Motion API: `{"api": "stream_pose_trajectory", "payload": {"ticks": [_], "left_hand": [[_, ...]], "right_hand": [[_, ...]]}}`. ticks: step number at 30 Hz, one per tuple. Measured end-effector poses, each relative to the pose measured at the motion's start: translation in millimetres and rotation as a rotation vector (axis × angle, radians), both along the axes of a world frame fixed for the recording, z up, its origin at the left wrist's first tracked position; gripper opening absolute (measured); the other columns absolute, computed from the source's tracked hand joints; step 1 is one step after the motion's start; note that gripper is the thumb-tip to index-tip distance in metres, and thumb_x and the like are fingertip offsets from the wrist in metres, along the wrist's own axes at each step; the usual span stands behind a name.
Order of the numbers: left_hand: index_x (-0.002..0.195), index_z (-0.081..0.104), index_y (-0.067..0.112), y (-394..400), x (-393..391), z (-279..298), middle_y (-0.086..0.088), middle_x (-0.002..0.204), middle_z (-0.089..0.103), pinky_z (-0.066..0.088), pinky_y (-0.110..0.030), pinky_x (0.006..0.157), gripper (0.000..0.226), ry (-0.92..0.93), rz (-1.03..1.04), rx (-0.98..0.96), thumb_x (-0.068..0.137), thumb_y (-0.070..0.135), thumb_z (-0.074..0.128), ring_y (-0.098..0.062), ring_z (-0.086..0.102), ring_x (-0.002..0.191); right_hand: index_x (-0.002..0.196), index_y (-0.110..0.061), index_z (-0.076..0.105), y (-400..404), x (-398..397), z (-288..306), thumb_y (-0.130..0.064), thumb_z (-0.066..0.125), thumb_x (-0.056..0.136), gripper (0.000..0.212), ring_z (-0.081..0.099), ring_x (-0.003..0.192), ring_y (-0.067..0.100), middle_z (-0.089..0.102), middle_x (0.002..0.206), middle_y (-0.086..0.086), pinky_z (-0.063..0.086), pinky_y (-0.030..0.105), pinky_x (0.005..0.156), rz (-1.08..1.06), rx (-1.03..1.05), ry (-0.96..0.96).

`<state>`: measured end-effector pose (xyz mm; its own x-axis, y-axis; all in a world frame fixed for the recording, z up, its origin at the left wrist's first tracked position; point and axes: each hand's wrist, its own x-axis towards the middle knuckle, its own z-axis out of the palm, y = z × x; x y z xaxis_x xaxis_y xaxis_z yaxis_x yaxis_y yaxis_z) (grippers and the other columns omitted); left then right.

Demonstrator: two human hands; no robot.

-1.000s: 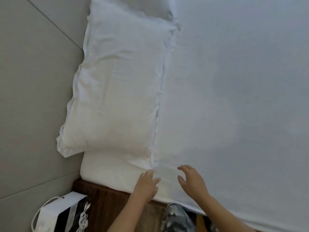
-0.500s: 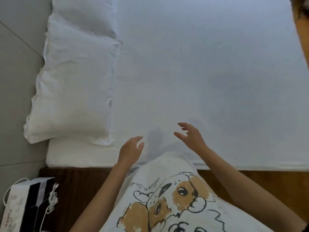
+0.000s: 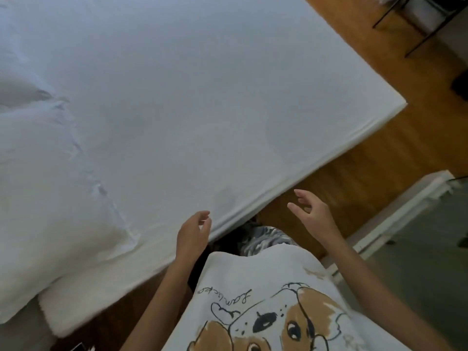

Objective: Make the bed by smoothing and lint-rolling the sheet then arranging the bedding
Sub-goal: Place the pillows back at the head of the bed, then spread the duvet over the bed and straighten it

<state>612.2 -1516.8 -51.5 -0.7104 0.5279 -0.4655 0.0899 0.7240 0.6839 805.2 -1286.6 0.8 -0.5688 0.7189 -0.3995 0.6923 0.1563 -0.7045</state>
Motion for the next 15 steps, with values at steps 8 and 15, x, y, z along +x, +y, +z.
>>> {"api": "stream_pose_trajectory", "payload": {"ticks": [8, 15], "left_hand": [[0.120, 0.062, 0.022, 92, 36, 38, 0.012, 0.115, 0.063, 0.046, -0.025, 0.086, 0.025, 0.024, -0.263, 0.088, 0.097, 0.024, 0.055, -0.006, 0.060, 0.100], [0.121, 0.063, 0.022, 205, 104, 53, 0.009, 0.113, 0.064, 0.049, -0.027, 0.088, 0.025, 0.040, -0.495, 0.098, 0.097, 0.025, 0.054, -0.007, 0.060, 0.099]], "right_hand": [[0.134, -0.024, 0.051, 13, 77, 10, -0.036, 0.062, 0.091, 0.046, 0.048, 0.118, 0.007, 0.051, 0.131, -0.009, 0.045, 0.028, 0.095, -0.246, 0.035, 0.031], [0.137, -0.025, 0.047, 55, 161, 6, -0.034, 0.060, 0.093, 0.047, 0.044, 0.119, 0.002, 0.047, 0.128, -0.016, 0.037, 0.018, 0.091, -0.500, -0.024, 0.096]]}}
